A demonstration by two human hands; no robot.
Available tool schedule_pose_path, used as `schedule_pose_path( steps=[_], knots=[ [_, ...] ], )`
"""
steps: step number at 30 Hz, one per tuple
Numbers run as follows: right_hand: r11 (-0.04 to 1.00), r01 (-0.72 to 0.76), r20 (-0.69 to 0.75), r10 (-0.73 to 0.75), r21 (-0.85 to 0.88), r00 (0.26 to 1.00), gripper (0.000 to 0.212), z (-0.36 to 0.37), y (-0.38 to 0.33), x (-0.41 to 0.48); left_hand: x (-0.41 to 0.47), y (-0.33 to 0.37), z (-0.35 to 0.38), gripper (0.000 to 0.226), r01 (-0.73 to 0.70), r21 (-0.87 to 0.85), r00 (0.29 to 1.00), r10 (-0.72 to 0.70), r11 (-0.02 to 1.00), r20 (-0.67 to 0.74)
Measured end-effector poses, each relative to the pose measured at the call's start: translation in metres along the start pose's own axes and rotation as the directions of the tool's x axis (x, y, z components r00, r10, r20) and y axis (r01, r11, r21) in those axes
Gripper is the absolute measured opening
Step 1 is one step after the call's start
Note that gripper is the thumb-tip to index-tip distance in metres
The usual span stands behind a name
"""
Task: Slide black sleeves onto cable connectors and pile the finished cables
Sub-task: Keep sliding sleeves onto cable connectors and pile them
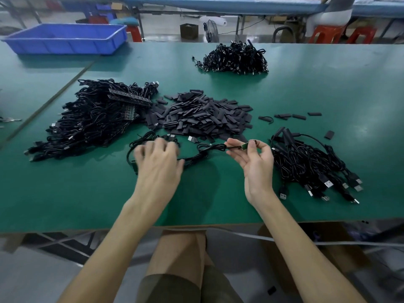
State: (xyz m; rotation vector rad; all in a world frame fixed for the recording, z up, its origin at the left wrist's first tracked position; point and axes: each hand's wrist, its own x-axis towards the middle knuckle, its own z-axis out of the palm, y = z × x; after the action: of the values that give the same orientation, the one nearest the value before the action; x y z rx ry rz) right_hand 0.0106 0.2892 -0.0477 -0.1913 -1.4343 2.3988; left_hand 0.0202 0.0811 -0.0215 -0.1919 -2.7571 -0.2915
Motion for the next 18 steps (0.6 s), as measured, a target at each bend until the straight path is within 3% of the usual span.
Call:
schedule_pose_path(
  steps=[2,5,10,14,16,18],
  knots=[
    [1.0,-0.007,-0.033,0.008,0.03,0.999,0.01,-0.001,0.0,0.001,0.004,0.012,0.006,0.02,-0.209,-0.154,0.976,0.217,0.966,0.034],
    [0.997,-0.017,-0.117,0.026,0.079,0.993,0.011,-0.004,-0.001,0.003,0.007,0.023,0.018,0.029,-0.36,-0.132,0.912,0.379,0.923,0.156],
    [0.989,-0.068,-0.208,0.095,0.132,0.974,0.018,-0.011,-0.002,0.006,0.004,0.012,0.023,0.033,-0.194,0.045,0.975,0.188,0.98,0.121],
    [0.996,-0.082,-0.139,0.079,-0.02,0.987,0.024,-0.006,-0.001,0.003,0.004,0.005,0.02,0.016,0.032,0.145,0.994,-0.047,0.989,0.098],
    [0.99,-0.065,-0.092,0.054,-0.127,0.994,0.025,-0.005,0.0,0.001,0.005,0.007,0.022,0.015,0.054,0.113,0.996,-0.061,0.992,0.059],
    [0.983,-0.054,-0.064,0.044,-0.173,0.997,0.025,-0.004,0.0,0.001,0.006,0.012,0.02,0.022,-0.012,-0.061,1.0,0.013,0.998,0.024]
  ],
)
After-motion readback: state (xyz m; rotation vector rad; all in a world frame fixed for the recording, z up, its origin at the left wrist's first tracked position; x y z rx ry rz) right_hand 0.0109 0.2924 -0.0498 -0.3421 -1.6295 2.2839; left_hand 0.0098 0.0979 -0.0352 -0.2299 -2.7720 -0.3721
